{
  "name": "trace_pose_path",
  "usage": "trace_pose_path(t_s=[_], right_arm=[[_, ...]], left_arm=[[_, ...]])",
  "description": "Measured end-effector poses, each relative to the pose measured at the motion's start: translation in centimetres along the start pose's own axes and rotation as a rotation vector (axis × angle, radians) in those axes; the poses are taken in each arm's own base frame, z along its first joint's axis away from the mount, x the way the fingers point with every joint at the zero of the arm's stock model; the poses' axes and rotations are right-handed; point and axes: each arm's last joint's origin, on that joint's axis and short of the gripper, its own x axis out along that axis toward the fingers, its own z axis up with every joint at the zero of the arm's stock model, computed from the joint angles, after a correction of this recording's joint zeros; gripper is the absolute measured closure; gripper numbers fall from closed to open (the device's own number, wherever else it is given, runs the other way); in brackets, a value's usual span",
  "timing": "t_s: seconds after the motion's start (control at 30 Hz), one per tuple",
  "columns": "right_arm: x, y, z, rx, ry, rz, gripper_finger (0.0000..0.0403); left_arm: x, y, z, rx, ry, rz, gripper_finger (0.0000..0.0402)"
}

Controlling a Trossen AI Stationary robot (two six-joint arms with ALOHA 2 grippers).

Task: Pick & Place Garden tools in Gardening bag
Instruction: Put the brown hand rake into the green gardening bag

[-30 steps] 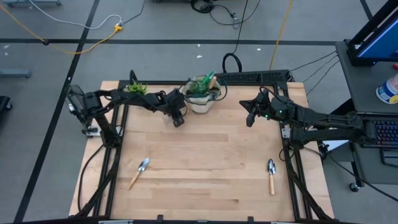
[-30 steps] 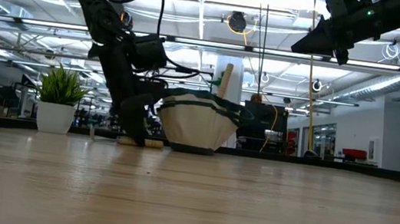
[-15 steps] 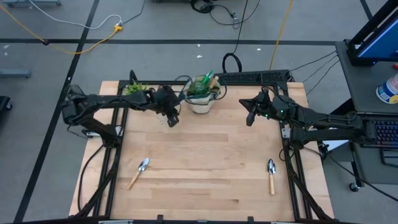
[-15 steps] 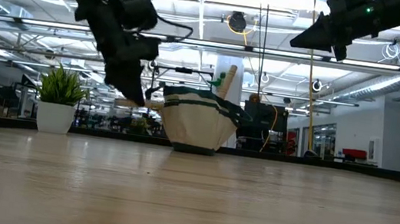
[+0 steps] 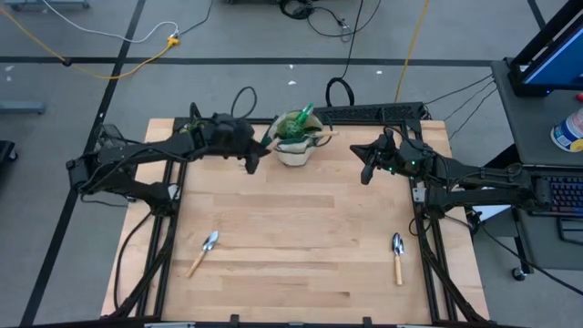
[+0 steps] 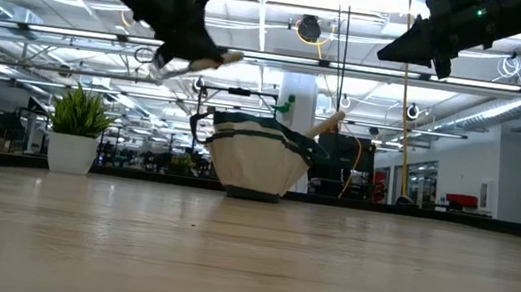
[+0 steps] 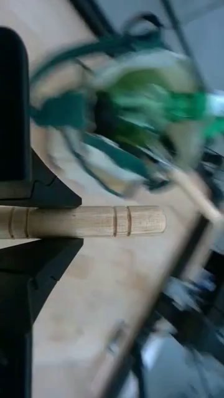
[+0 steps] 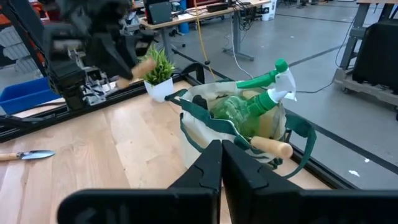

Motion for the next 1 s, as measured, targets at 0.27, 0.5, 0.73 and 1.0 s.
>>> trace_pose_path(t_s=[0.27,0.5,0.73,1.0], right_arm=[[0.0,0.0,0.0,0.0,0.0,0.001,0.0402],[0.0,0.0,0.0,0.003,0.001,0.001,0.0402],[0.0,0.0,0.1,0.007,-0.014,0.004,0.0402],[0.0,0.1,0.2,0.006,-0.024,0.006,0.0402]], left_arm=[[0.3,-0.7,1.7,0.007,-0.177,-0.069,0.0337],[1.2,-0.6,3.1,0.036,-0.355,-0.076,0.0337],[2.3,-0.3,3.9,0.061,-0.473,-0.089,0.0337],[3.1,0.3,4.7,0.106,-0.589,-0.206,0.0337]])
